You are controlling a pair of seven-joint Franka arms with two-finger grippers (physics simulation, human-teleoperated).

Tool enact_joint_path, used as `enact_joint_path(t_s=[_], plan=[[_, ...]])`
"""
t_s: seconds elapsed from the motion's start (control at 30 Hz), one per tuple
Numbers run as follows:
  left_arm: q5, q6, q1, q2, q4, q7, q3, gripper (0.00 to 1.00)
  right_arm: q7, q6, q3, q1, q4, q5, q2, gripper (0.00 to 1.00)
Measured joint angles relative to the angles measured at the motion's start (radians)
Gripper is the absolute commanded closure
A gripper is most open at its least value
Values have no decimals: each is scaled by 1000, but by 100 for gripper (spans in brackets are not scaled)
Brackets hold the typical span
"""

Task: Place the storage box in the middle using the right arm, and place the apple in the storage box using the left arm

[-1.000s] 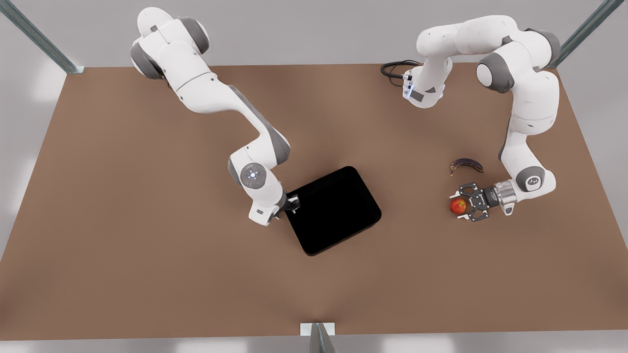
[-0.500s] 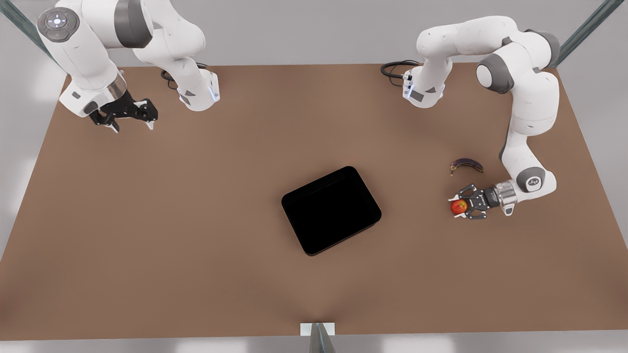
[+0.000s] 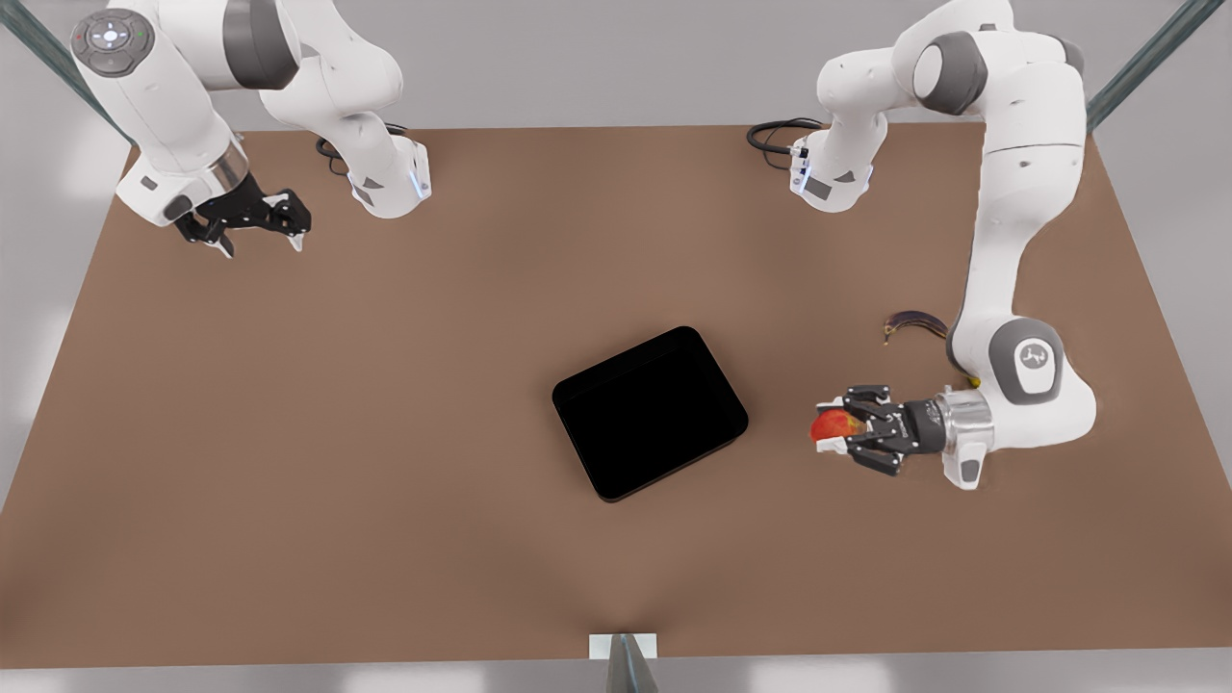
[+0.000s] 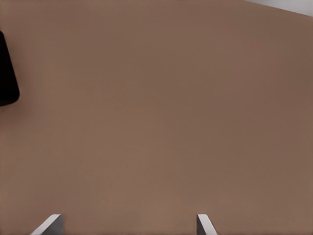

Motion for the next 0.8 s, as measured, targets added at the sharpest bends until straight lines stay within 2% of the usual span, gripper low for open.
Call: enact_joint_path(t_s=[0.1,0.17,0.23,0.37,0.4,0.7,0.73,0.8], plan=[[242,138,-48,13,-3,-263,-207,79,-1,2,-1,-1,0,26,-2,0],[403,232,-88,37,-10,-406,-266,79,-1,2,-2,-2,0,28,-2,0],[526,257,-106,46,-12,-423,-273,79,-1,0,-2,-1,-2,28,-4,0],[646,386,-156,89,-32,-471,-273,77,-1,1,-2,-2,0,28,-4,0],[666,401,-165,91,-32,-469,-273,0,-1,2,-2,-2,0,28,-4,0],[1076,361,-173,80,-33,-466,-269,0,0,2,0,-1,0,28,-4,0],[1111,343,-173,38,-33,-379,-248,0,0,2,0,-1,0,28,-4,0],[1186,161,-171,-74,-43,1,-157,0,0,2,0,-1,1,28,-4,0]])
